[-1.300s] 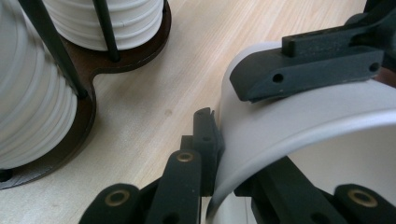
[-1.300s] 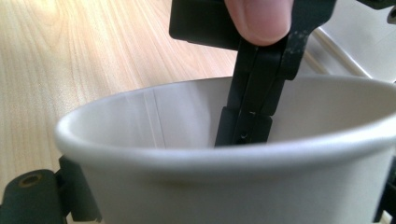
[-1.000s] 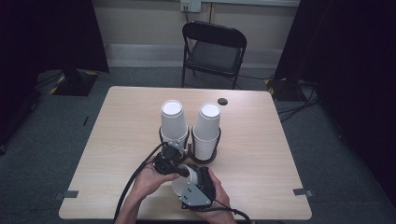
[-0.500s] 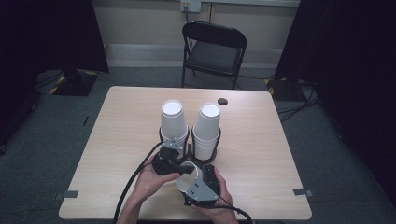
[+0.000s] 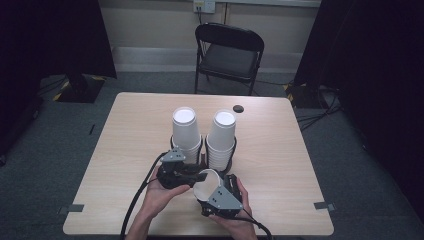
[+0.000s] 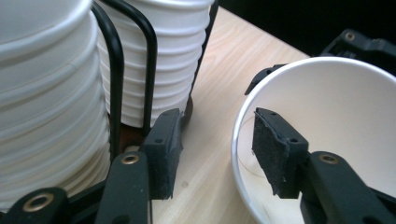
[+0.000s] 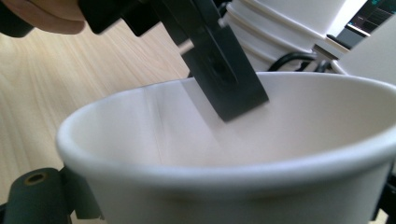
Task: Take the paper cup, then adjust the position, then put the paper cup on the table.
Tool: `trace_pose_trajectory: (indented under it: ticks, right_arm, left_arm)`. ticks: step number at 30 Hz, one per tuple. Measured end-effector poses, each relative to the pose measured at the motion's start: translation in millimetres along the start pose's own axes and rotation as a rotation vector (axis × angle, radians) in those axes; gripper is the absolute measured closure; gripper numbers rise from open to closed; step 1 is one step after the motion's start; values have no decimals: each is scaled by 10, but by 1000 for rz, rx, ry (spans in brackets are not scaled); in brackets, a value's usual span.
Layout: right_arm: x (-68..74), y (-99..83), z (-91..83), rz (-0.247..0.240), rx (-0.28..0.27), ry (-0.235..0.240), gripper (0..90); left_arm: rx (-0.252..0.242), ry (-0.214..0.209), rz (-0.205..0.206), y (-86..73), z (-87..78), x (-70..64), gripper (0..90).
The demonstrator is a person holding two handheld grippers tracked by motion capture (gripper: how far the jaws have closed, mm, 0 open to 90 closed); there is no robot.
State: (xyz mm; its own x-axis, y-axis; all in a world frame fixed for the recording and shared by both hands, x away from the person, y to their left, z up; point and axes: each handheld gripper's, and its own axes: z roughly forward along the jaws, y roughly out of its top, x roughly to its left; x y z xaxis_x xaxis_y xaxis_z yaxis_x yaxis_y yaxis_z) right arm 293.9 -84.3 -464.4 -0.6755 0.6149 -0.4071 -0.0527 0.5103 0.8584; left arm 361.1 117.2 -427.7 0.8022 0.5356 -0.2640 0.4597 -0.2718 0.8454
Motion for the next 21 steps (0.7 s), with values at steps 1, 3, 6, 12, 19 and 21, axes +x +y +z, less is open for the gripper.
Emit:
trace_pose_trajectory:
  ticks: [1,3,6,12,19,21]
  right_arm:
    - [-9,-12,-3,6,3,-4,118]
    - [-27,-31,-5,34,5,-6,118]
    - [-77,-60,-2,85,25,-33,118]
    - [-261,-180,-60,210,18,-77,119]
    - [-433,-263,-142,295,2,-94,119]
    - [-480,-283,-154,315,0,-97,119]
  left_arm:
    - [-8,0,-2,-6,-8,3,498]
    - [-24,22,8,-16,-39,4,498]
    - [-55,44,18,-24,-99,-6,466]
    - [-102,83,28,-71,-198,-33,383]
    - [-129,91,31,-159,-209,-20,330]
    - [-138,91,38,-189,-212,-18,318]
